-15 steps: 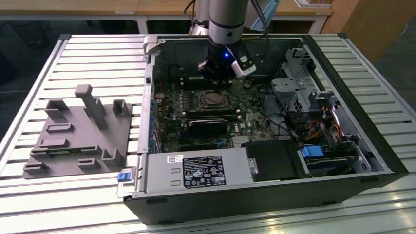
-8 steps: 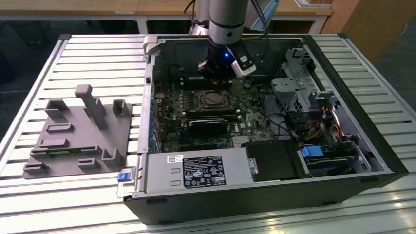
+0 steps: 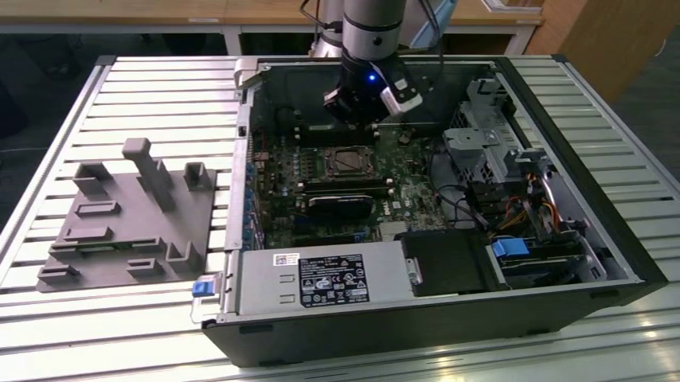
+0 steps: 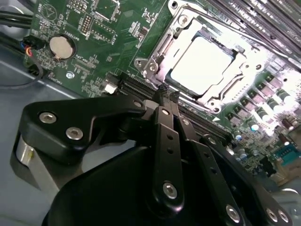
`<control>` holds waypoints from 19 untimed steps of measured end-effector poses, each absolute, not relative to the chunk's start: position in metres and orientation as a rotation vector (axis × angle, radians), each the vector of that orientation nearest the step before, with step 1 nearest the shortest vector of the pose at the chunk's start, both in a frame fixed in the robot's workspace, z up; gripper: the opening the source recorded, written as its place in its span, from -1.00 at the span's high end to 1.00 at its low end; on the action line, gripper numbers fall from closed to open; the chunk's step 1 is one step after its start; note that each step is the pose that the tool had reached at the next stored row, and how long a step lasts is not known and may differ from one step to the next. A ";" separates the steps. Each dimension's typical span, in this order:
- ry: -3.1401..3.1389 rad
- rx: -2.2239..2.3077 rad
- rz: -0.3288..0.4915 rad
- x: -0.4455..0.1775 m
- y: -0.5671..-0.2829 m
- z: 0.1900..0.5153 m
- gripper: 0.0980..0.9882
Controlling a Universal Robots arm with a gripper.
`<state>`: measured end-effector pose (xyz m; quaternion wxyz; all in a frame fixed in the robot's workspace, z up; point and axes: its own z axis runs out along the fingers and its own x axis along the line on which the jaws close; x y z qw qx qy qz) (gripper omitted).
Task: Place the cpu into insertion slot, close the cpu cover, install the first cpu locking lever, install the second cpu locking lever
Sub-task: 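Install the second cpu locking lever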
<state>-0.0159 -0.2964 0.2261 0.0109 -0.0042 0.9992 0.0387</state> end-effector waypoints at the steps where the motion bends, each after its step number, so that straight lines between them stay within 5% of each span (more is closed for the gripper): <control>1: 3.117 -0.013 0.121 -0.016 -0.297 0.226 0.98; 19: 3.117 -0.013 0.121 -0.016 -0.319 0.230 0.98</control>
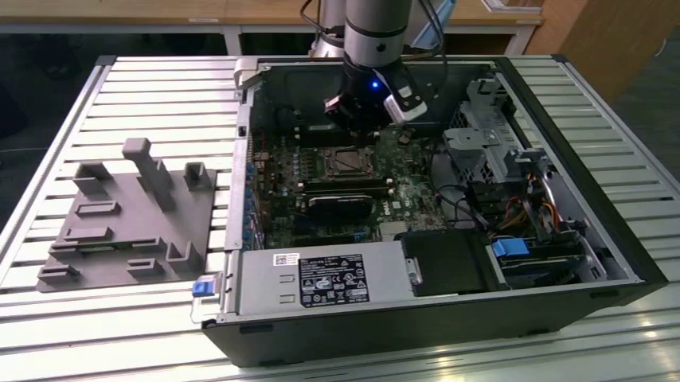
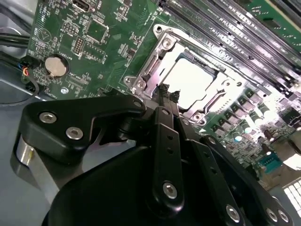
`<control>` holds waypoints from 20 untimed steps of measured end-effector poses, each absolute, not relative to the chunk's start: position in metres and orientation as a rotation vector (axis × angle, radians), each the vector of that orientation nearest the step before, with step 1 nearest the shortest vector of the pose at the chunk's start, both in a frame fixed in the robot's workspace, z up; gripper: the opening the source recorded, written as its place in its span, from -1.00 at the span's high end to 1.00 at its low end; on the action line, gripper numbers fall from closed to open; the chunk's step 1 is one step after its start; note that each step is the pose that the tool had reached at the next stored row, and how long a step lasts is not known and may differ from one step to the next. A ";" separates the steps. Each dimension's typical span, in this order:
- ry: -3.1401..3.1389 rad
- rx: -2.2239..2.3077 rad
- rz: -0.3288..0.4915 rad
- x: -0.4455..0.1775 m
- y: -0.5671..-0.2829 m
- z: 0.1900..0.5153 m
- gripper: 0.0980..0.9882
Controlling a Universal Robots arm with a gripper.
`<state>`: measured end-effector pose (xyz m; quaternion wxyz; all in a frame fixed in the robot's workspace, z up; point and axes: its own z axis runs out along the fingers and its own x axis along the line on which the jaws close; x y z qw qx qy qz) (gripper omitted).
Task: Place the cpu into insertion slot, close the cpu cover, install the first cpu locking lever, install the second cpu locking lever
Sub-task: 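Install the second cpu locking lever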
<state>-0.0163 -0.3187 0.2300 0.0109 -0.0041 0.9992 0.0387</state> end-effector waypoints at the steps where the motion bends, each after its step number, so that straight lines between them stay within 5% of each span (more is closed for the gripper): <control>1: 3.117 -0.013 0.121 -0.016 -0.319 0.233 0.98; 20: 3.119 -0.013 0.129 -0.017 -0.350 0.238 0.98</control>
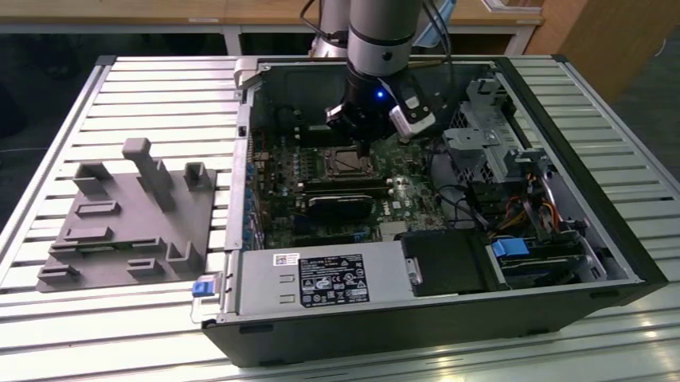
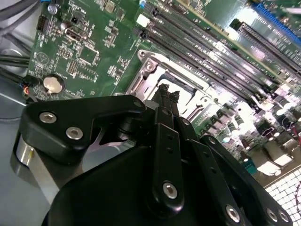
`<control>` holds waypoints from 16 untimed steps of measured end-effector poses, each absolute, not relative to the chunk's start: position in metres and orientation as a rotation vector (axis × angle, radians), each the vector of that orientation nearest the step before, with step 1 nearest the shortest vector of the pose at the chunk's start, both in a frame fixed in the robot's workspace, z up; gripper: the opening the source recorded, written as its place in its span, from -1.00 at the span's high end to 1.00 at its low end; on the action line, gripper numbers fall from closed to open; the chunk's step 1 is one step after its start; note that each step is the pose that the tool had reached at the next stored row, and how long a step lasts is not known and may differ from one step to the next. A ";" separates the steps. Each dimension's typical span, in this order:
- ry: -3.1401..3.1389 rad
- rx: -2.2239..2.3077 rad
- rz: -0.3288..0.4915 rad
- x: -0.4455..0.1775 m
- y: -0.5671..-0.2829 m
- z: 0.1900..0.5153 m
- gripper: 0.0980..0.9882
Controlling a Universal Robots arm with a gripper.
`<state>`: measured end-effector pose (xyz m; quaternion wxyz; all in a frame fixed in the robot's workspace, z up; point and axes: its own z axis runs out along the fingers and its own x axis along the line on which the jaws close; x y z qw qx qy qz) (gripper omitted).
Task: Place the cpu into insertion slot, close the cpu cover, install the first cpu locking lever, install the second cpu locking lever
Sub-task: 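Install the second cpu locking lever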
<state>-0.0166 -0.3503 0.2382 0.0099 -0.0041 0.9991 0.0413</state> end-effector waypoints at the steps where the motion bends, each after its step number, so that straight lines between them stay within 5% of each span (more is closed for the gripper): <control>1: 3.119 -0.013 0.129 -0.017 -0.351 0.238 0.98; 16: 3.134 -0.012 0.131 -0.017 -0.354 0.238 0.98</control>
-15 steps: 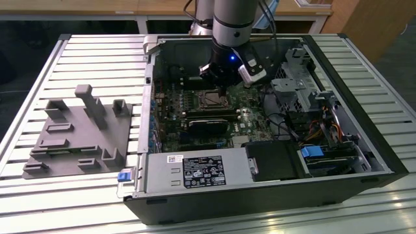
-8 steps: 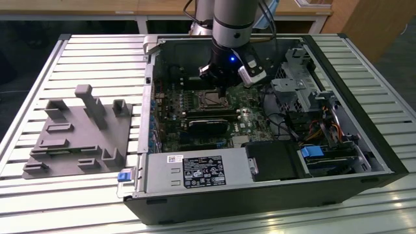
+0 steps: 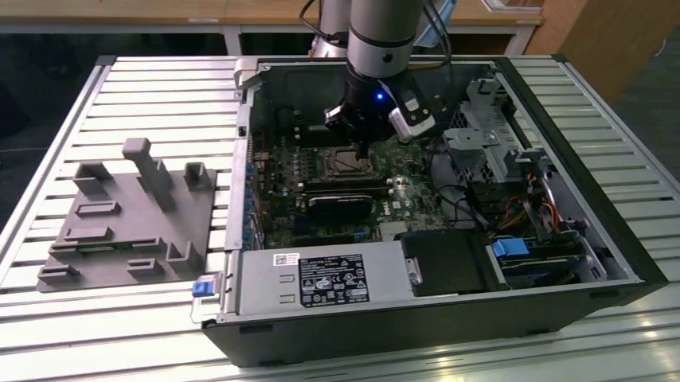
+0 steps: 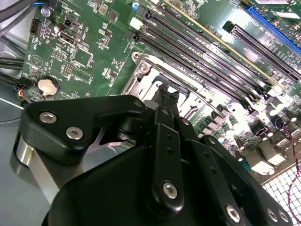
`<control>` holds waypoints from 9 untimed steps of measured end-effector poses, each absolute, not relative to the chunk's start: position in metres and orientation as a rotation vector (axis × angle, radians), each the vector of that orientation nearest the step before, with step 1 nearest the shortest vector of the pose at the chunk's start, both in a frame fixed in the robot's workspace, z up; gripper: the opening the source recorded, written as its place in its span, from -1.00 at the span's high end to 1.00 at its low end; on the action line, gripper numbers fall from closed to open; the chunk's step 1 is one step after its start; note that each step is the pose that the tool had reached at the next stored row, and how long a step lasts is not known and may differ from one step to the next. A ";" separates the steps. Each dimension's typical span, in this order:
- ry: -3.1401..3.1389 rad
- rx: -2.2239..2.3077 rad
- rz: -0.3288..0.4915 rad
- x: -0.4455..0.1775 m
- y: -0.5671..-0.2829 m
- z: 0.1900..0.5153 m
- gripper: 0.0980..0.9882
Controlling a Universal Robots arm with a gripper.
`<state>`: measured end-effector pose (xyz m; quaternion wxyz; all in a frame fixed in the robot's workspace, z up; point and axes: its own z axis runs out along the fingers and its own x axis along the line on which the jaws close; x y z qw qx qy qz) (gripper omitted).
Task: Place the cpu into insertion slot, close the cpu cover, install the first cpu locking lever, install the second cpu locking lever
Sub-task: 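Install the second cpu locking lever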
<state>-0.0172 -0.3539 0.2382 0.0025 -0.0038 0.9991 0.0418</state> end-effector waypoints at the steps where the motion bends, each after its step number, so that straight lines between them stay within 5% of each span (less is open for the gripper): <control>1: 3.134 -0.012 0.131 -0.017 -0.354 0.238 0.98; 9: 3.134 -0.012 0.131 -0.017 -0.354 0.238 0.98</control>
